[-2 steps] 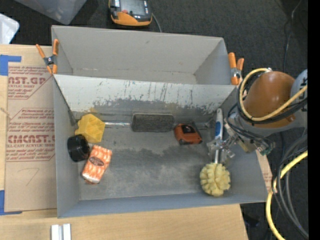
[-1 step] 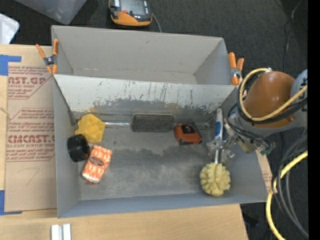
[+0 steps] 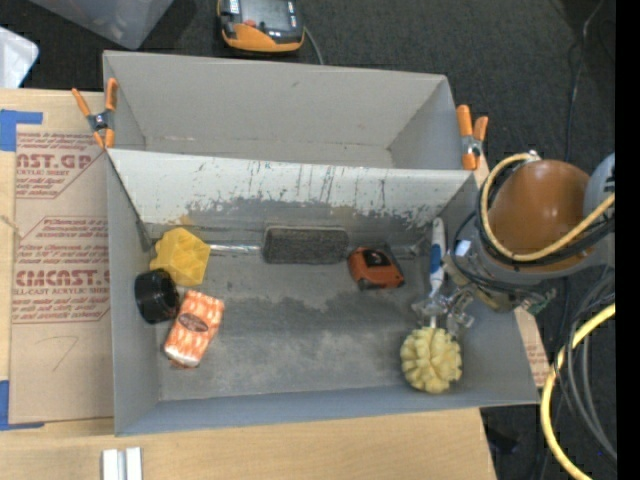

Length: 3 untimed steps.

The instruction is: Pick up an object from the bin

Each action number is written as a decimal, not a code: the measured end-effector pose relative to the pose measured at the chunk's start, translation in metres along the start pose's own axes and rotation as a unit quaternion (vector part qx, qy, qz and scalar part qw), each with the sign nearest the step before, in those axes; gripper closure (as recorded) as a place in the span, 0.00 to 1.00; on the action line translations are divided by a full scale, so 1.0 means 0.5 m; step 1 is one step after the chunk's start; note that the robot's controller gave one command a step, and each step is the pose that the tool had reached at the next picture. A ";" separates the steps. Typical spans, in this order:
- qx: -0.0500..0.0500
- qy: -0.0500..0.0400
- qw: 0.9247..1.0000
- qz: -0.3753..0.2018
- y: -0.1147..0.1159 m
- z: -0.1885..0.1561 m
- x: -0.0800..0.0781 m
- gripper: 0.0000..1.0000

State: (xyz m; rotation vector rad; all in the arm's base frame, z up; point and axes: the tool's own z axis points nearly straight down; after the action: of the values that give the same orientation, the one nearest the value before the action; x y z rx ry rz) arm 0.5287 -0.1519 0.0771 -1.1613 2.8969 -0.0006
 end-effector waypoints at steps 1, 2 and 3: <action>0.000 -0.003 0.999 -0.040 0.000 0.011 0.000 1.00; 0.000 -0.004 1.000 -0.031 0.001 0.012 0.000 1.00; 0.002 -0.006 0.999 -0.040 0.011 0.013 -0.003 1.00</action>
Offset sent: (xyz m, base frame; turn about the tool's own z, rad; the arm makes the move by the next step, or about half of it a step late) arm -0.0019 -0.0026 -0.0071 -0.0407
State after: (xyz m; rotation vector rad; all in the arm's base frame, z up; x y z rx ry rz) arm 0.5261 -0.1470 0.0708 -1.2712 2.8372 0.0005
